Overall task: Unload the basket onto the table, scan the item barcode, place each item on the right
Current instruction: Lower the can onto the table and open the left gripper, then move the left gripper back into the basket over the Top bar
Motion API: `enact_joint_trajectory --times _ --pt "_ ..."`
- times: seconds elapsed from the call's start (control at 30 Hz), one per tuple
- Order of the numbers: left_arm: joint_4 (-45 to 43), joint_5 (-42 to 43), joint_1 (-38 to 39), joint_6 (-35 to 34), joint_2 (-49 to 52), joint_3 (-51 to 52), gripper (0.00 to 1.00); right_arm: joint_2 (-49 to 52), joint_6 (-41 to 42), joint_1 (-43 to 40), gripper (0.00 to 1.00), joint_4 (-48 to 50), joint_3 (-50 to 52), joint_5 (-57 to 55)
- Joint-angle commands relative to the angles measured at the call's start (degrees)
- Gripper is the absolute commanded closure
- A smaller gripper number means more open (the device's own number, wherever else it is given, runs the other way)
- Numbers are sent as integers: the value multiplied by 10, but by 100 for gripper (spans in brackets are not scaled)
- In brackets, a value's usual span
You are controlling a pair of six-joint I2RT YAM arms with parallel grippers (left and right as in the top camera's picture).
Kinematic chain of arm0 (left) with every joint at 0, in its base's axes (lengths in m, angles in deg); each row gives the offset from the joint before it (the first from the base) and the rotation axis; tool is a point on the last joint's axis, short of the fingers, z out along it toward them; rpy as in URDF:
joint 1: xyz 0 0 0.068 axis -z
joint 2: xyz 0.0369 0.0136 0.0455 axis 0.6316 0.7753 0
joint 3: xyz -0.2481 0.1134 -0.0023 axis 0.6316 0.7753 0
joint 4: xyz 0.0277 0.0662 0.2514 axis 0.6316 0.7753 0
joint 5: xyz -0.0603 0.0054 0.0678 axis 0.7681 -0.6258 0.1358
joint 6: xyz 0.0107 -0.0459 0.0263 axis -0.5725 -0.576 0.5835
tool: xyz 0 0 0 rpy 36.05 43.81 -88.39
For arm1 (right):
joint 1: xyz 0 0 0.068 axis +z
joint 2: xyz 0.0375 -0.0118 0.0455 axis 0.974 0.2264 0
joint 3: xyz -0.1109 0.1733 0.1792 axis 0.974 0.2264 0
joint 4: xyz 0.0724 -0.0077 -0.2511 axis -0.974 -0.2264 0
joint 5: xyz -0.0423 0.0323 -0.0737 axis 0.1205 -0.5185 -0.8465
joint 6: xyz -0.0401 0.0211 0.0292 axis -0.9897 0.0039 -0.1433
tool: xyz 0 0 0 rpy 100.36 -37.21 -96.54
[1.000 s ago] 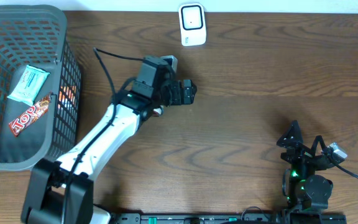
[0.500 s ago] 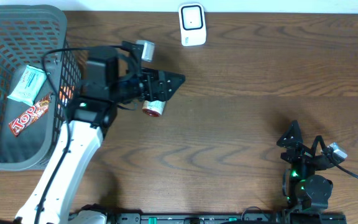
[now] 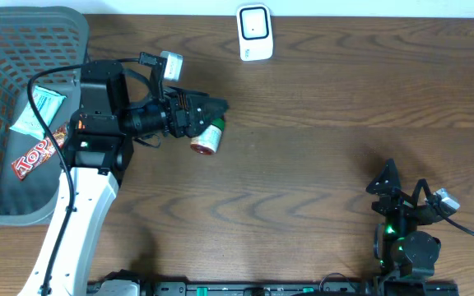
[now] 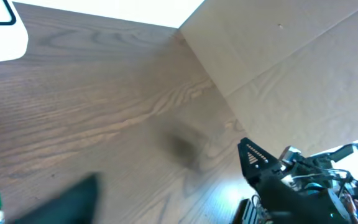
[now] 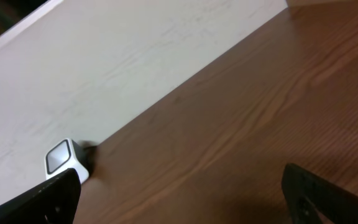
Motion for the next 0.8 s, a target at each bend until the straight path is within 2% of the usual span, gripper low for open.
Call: enact_joint_trajectory --times 0.0,0.13,0.47,0.77 --pt "-1 23 -7 4 -4 -7 2 0 3 5 1 -2 1 -1" --pt "-15 23 -17 3 -7 -7 2 0 3 5 1 -2 1 -1" --pt "-123 23 -117 -154 -26 -58 2 0 3 5 1 -2 1 -1" --pt "-127 20 -267 -168 -37 -133 2 0 3 5 1 -2 1 -2"
